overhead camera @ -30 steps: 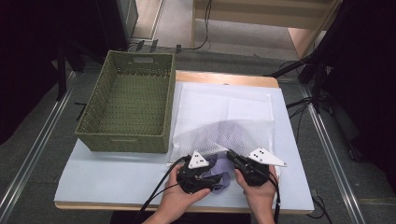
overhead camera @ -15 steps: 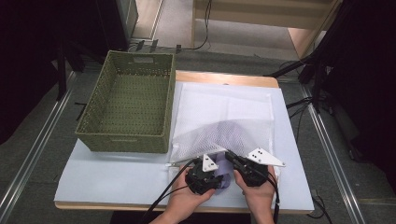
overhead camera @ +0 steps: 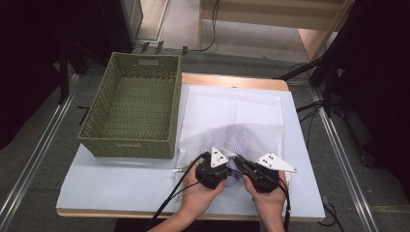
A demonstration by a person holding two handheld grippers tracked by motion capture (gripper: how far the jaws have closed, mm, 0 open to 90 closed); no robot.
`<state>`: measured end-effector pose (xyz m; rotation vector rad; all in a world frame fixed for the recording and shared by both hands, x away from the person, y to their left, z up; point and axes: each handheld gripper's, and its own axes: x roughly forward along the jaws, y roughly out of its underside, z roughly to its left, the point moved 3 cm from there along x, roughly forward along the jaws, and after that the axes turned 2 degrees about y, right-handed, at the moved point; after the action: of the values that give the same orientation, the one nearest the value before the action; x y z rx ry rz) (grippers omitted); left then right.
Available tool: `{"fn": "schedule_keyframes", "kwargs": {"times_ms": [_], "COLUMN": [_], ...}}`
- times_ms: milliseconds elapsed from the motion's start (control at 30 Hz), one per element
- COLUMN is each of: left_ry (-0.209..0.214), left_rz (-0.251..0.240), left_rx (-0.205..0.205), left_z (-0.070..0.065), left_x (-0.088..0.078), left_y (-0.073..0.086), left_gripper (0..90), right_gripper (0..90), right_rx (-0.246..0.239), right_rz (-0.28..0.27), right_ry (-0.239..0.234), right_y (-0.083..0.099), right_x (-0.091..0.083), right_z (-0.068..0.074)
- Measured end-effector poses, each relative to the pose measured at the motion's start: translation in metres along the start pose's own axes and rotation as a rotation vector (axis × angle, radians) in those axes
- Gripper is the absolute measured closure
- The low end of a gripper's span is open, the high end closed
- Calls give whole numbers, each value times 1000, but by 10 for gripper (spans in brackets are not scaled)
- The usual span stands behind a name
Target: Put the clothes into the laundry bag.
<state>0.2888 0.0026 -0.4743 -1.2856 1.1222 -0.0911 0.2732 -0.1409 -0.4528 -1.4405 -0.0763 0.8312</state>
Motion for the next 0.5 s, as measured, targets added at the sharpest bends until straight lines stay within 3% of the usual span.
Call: {"fn": "schedule_keyframes", "kwargs": {"times_ms": [67, 133, 233, 367, 500], "left_ry": [-3, 5, 2, 59, 115], "left_rz": [42, 97, 99, 84, 97], "left_rx": [-15, -1, 28, 25, 1], "left_z": [7, 11, 9, 8, 3], "left_x": [10, 17, 9, -10, -26], "left_y": [7, 14, 15, 14, 20], "left_gripper": [879, 857, 763, 600, 530], "right_gripper": [897, 897, 897, 897, 897], "right_rx": [10, 12, 11, 23, 25], "right_rz": [7, 17, 20, 19, 15], "right_ry": [9, 11, 9, 4, 1], "right_y": [2, 3, 4, 4, 3], "right_x": [1, 3, 4, 4, 4], "right_z": [-1, -1, -3, -5, -5]}}
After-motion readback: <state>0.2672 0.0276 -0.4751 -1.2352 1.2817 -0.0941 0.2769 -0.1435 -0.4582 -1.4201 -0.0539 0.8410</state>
